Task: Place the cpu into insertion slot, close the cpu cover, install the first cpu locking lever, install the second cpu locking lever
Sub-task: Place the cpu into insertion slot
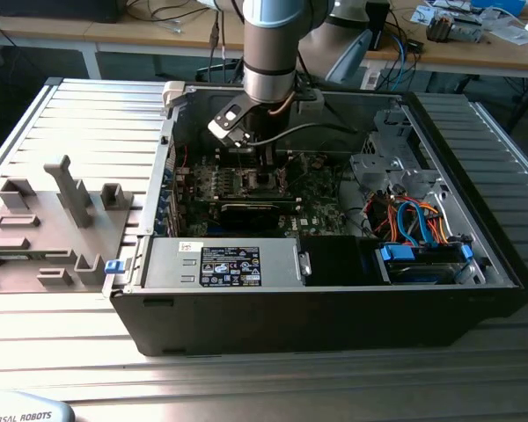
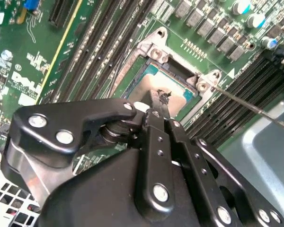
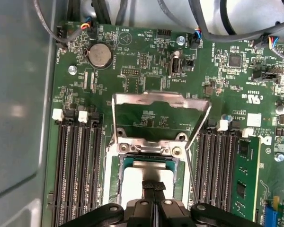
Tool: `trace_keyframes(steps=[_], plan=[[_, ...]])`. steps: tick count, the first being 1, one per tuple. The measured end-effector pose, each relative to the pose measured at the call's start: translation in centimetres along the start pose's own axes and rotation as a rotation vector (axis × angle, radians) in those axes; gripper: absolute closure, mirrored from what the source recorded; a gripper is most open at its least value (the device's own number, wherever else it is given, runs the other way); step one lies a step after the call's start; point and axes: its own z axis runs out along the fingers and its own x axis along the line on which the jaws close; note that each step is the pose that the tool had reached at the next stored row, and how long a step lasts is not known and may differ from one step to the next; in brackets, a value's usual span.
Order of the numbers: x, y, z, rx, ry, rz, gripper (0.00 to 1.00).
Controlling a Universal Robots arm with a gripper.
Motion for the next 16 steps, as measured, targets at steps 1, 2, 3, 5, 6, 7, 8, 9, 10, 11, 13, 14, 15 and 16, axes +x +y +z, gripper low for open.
trace_keyframes(steps=[1,2,3,5,6,7,8,9,10,11,13,14,15,16], plan=[[-0.05,0.45,0.02,0.006,0.0003,0.0,0.89],[-0.07,0.75,0.1,0.0125,0.0009,-0.001,0.89],[-0.07,0.75,0.22,0.0165,0.0003,-0.001,0.89],[-0.08,0.74,0.34,0.0195,0.0005,-0.001,0.89],[-0.09,0.77,0.36,0.0195,0.0011,-0.001,0.89],[-0.1,0.92,0.33,0.0192,0.0013,-0.001,0.89],[-0.09,1.09,0.06,0.0179,0.0029,-0.001,0.89],[-0.13,1.11,-0.15,0.0188,0.0017,-0.001,0.89],[-0.14,1.11,-0.38,0.019,0.0014,-0.001,0.89],[-0.17,1.11,-0.85,0.019,0.0014,-0.001,0.89],[-0.2,1.12,-1.42,0.019,0.0014,-0.001,0.89],[-0.22,1.12,-1.86,0.0191,0.0013,-0.001,0.89],[-0.25,1.13,-2.49,0.0189,0.0014,-0.001,0.89],[-0.27,1.14,-2.91,0.0187,0.0013,-0.001,0.89]])
